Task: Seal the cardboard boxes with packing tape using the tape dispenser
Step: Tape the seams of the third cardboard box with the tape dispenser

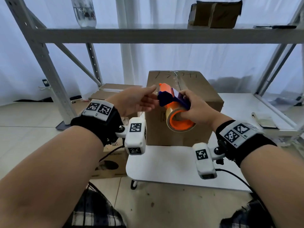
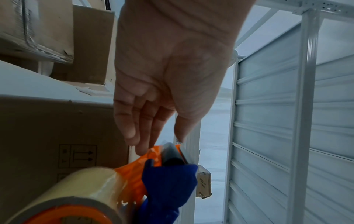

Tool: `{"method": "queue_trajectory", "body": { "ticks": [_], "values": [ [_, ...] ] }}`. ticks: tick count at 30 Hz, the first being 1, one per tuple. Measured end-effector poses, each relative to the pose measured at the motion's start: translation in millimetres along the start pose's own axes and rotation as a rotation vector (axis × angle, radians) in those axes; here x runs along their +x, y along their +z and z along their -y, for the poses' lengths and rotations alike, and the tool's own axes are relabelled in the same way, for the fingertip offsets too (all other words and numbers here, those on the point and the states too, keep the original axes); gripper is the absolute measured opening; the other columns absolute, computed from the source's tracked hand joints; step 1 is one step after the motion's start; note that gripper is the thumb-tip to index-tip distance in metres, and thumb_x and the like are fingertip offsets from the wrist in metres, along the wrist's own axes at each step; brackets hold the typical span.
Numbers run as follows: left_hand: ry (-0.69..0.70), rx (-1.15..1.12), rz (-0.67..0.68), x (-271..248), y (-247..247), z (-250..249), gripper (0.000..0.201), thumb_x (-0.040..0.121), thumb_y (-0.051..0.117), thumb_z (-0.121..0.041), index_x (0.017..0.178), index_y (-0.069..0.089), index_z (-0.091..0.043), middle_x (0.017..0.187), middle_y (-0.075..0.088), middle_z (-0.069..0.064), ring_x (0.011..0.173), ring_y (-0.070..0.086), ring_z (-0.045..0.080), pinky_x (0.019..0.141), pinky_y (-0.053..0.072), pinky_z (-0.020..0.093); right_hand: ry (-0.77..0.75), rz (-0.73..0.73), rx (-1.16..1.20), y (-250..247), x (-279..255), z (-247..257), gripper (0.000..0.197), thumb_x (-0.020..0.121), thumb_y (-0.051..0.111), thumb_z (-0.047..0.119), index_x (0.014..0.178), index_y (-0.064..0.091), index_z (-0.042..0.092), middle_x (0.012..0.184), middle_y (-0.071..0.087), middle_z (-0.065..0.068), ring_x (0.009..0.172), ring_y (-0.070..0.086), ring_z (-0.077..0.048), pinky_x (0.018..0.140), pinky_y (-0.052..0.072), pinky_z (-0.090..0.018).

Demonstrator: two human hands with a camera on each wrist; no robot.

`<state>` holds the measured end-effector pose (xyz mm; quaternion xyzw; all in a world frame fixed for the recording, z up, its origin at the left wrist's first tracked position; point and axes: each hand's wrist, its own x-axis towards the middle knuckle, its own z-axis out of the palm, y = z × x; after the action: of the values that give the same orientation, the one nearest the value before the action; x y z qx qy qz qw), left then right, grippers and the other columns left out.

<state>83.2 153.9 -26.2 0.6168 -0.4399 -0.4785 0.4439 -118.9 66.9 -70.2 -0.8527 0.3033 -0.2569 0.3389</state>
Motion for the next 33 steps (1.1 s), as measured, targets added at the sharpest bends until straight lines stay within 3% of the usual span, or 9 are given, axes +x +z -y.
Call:
{"method": "queue_trajectory", "body": {
  "ticks": [6, 11, 17, 19, 23, 27, 31, 33],
  "values": [
    [0.045, -0.012, -0.023, 4.2, 4.1, 2.4, 0.015, 0.094, 0.057, -0.017, 0.088, 0.064, -0.004, 0.066, 0.062, 0.004, 0.054, 0.056, 0.009, 0.052, 0.048, 0.018, 0.002, 0.006, -0.007, -3.3, -2.0, -3.5, 0.056, 0.077, 0.07, -0.003, 0.119, 0.04, 0.018, 0.098, 0.051, 0.01, 0.086, 0.054, -0.008, 0.072, 0.043, -0.013],
    [0.023, 0.009, -0.022, 4.3, 6.4, 3.2, 0.02, 0.092, 0.058, -0.011, 0.098, 0.063, 0.007, 0.069, 0.063, 0.007, 0.059, 0.058, 0.012, 0.054, 0.051, 0.019, 0.031, 0.048, -0.015, -5.5, -2.3, -7.7, 0.064, 0.073, 0.079, 0.006, 0.118, 0.036, 0.022, 0.101, 0.049, 0.01, 0.088, 0.052, -0.009, 0.07, 0.042, -0.016],
    [-0.007, -0.054, 0.029, 1.2, 11.4, 1.2, 0.009, 0.09, 0.058, -0.003, 0.084, 0.062, 0.001, 0.068, 0.068, 0.009, 0.058, 0.064, 0.011, 0.055, 0.054, 0.018, 0.012, 0.027, -0.038, -11.8, -3.8, -10.4, 0.065, 0.065, 0.08, 0.011, 0.116, 0.041, 0.019, 0.103, 0.052, 0.004, 0.092, 0.054, -0.017, 0.071, 0.043, -0.02],
    [-0.022, -0.113, 0.041, 0.7, 12.9, 0.6, 0.008, 0.089, 0.058, -0.001, 0.082, 0.061, 0.001, 0.065, 0.068, 0.008, 0.056, 0.065, 0.01, 0.053, 0.054, 0.017, -0.009, 0.002, -0.032, -14.4, -5.1, -9.9, 0.064, 0.058, 0.073, 0.018, 0.114, 0.043, 0.017, 0.1, 0.052, 0.004, 0.088, 0.054, -0.015, 0.069, 0.042, -0.019],
    [-0.033, -0.161, 0.061, 2.0, 16.1, -1.1, 0.005, 0.086, 0.061, 0.002, 0.082, 0.059, 0.0, 0.065, 0.067, 0.009, 0.056, 0.065, 0.01, 0.053, 0.054, 0.017, -0.041, -0.04, -0.01, -19.0, -8.2, -10.4, 0.059, 0.057, 0.07, 0.018, 0.111, 0.045, 0.013, 0.095, 0.053, 0.001, 0.08, 0.053, -0.016, 0.069, 0.044, -0.023],
    [-0.033, -0.141, 0.063, 4.7, 17.6, 0.4, 0.009, 0.084, 0.062, 0.004, 0.093, 0.06, 0.002, 0.067, 0.068, 0.01, 0.056, 0.065, 0.01, 0.052, 0.054, 0.017, -0.046, -0.033, -0.019, -21.1, -12.9, -8.9, 0.06, 0.058, 0.072, 0.018, 0.111, 0.044, 0.014, 0.093, 0.052, 0.002, 0.075, 0.052, -0.009, 0.064, 0.043, -0.012],
    [-0.002, -0.078, 0.057, 7.7, 20.3, 2.6, 0.009, 0.084, 0.064, -0.001, 0.092, 0.065, 0.003, 0.067, 0.067, 0.008, 0.055, 0.061, 0.009, 0.052, 0.053, 0.016, -0.04, -0.043, -0.039, -24.0, -15.1, -10.7, 0.059, 0.065, 0.079, 0.002, 0.11, 0.043, 0.014, 0.093, 0.051, 0.005, 0.076, 0.052, -0.009, 0.062, 0.043, -0.008],
    [0.032, -0.057, 0.039, 9.0, 20.5, 2.8, 0.01, 0.085, 0.065, -0.004, 0.092, 0.066, 0.003, 0.069, 0.067, 0.008, 0.056, 0.06, 0.009, 0.052, 0.052, 0.016, -0.034, -0.071, -0.045, -26.6, -17.0, -11.3, 0.058, 0.061, 0.076, 0.011, 0.109, 0.044, 0.015, 0.091, 0.052, 0.006, 0.073, 0.053, -0.003, 0.061, 0.042, -0.007]
  ]
}}
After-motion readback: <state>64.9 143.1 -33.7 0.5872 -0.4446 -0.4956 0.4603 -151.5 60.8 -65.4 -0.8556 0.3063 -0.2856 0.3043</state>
